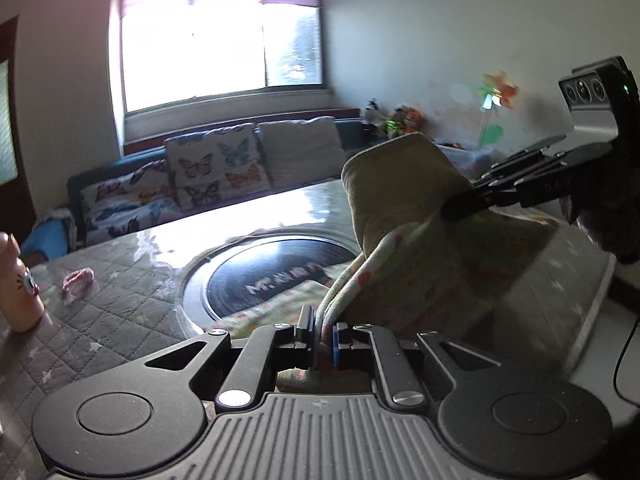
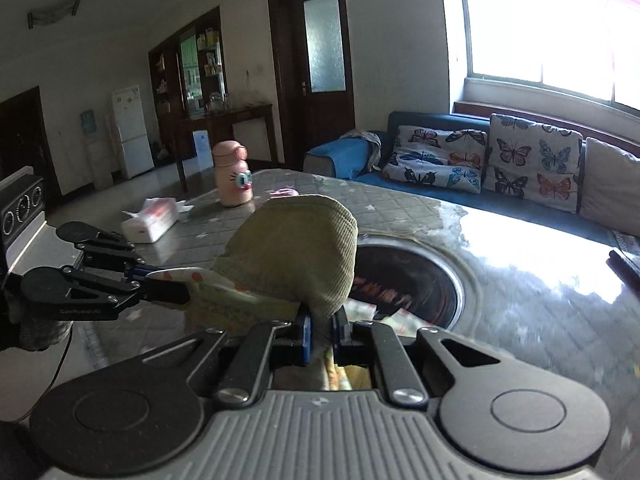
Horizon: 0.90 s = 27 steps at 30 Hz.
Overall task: Fold clothes
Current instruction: 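Fold the lifted collar end over the shirt body and open the right gripper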
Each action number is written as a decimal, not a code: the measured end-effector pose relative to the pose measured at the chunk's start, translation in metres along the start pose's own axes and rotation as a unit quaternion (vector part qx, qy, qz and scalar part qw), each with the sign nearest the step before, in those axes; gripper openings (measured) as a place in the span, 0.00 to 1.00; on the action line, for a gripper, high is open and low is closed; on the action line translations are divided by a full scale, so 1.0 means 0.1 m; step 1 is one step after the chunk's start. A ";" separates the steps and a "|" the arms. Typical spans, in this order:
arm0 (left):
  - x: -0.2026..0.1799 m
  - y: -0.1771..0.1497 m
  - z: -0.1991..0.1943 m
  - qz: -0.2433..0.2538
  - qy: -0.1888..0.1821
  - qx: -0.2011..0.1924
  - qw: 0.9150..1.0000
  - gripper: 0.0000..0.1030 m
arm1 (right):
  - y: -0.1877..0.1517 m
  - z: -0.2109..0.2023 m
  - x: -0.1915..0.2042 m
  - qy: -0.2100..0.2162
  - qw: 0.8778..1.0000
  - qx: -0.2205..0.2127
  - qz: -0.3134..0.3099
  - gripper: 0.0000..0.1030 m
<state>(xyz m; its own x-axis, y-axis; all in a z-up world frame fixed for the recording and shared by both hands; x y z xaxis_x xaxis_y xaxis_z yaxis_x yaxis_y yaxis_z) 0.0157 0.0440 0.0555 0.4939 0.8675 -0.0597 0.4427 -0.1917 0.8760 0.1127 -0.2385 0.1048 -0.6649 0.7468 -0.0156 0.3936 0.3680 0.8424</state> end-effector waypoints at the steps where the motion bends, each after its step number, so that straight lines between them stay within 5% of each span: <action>1: 0.08 0.03 0.08 -0.009 0.005 0.002 1.000 0.09 | 0.06 0.11 -0.03 -0.003 1.000 0.004 -0.005 0.08; 10: 0.72 -0.11 0.82 -0.090 0.035 0.063 0.993 0.09 | 0.15 1.10 -0.28 -0.034 0.998 0.047 0.020 0.17; 16: 0.83 -0.20 0.91 -0.103 0.051 0.078 0.990 0.14 | -0.15 0.98 -0.50 -0.072 0.995 0.037 0.054 0.30; 27: 0.94 -0.20 0.99 -0.106 0.087 0.091 0.986 0.29 | -0.92 0.89 -0.99 -0.133 0.972 0.080 0.175 0.30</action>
<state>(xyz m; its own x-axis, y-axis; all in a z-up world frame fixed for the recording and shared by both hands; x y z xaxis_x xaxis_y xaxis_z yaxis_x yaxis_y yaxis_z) 0.1270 0.0843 -0.0148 0.2471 0.9595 -0.1353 0.6568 -0.0632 0.7514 0.1988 -0.2970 -0.0193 -0.2930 0.9509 0.0995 0.6732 0.1313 0.7277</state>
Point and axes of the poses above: each gripper's, at about its wrist camera, not at the fingertips, and z roughly the way its jaws point, x to its left, y to its top, the point moved 3 cm from there along z, roughly the way its jaws point, and after that the axes turned 11 degrees about -y, right-handed, at the moved point
